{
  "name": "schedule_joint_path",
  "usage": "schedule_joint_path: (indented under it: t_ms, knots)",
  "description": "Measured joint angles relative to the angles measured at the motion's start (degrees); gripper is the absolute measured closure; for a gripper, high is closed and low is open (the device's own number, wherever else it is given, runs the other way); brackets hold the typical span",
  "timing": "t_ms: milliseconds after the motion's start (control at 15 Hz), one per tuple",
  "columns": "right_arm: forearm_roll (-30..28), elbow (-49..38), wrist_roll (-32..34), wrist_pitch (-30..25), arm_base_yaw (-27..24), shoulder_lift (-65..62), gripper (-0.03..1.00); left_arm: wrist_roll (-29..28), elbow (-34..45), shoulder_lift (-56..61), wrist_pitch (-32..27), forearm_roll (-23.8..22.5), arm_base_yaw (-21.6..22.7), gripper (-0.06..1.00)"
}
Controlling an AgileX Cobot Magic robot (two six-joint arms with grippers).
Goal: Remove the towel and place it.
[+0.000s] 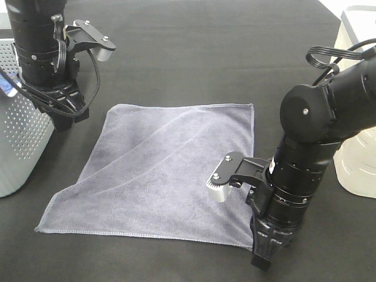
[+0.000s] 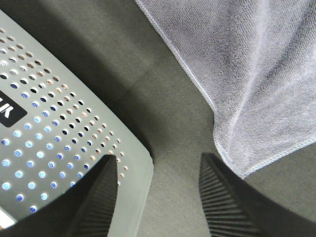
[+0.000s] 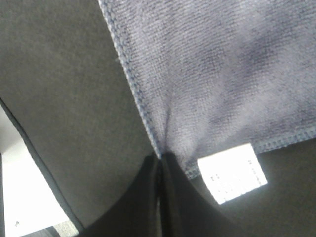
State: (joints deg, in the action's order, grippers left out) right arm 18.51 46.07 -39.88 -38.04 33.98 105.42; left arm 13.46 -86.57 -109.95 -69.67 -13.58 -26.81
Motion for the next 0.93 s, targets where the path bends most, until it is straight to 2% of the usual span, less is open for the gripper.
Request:
schedule_joint_path:
  t_ms: [933]
  knots:
    - [-0.11, -0.86, 2.64, -2.06, 0.00, -0.06, 0.97, 0.00, 0.00, 0.00, 0.00, 0.17, 0.00, 0.47]
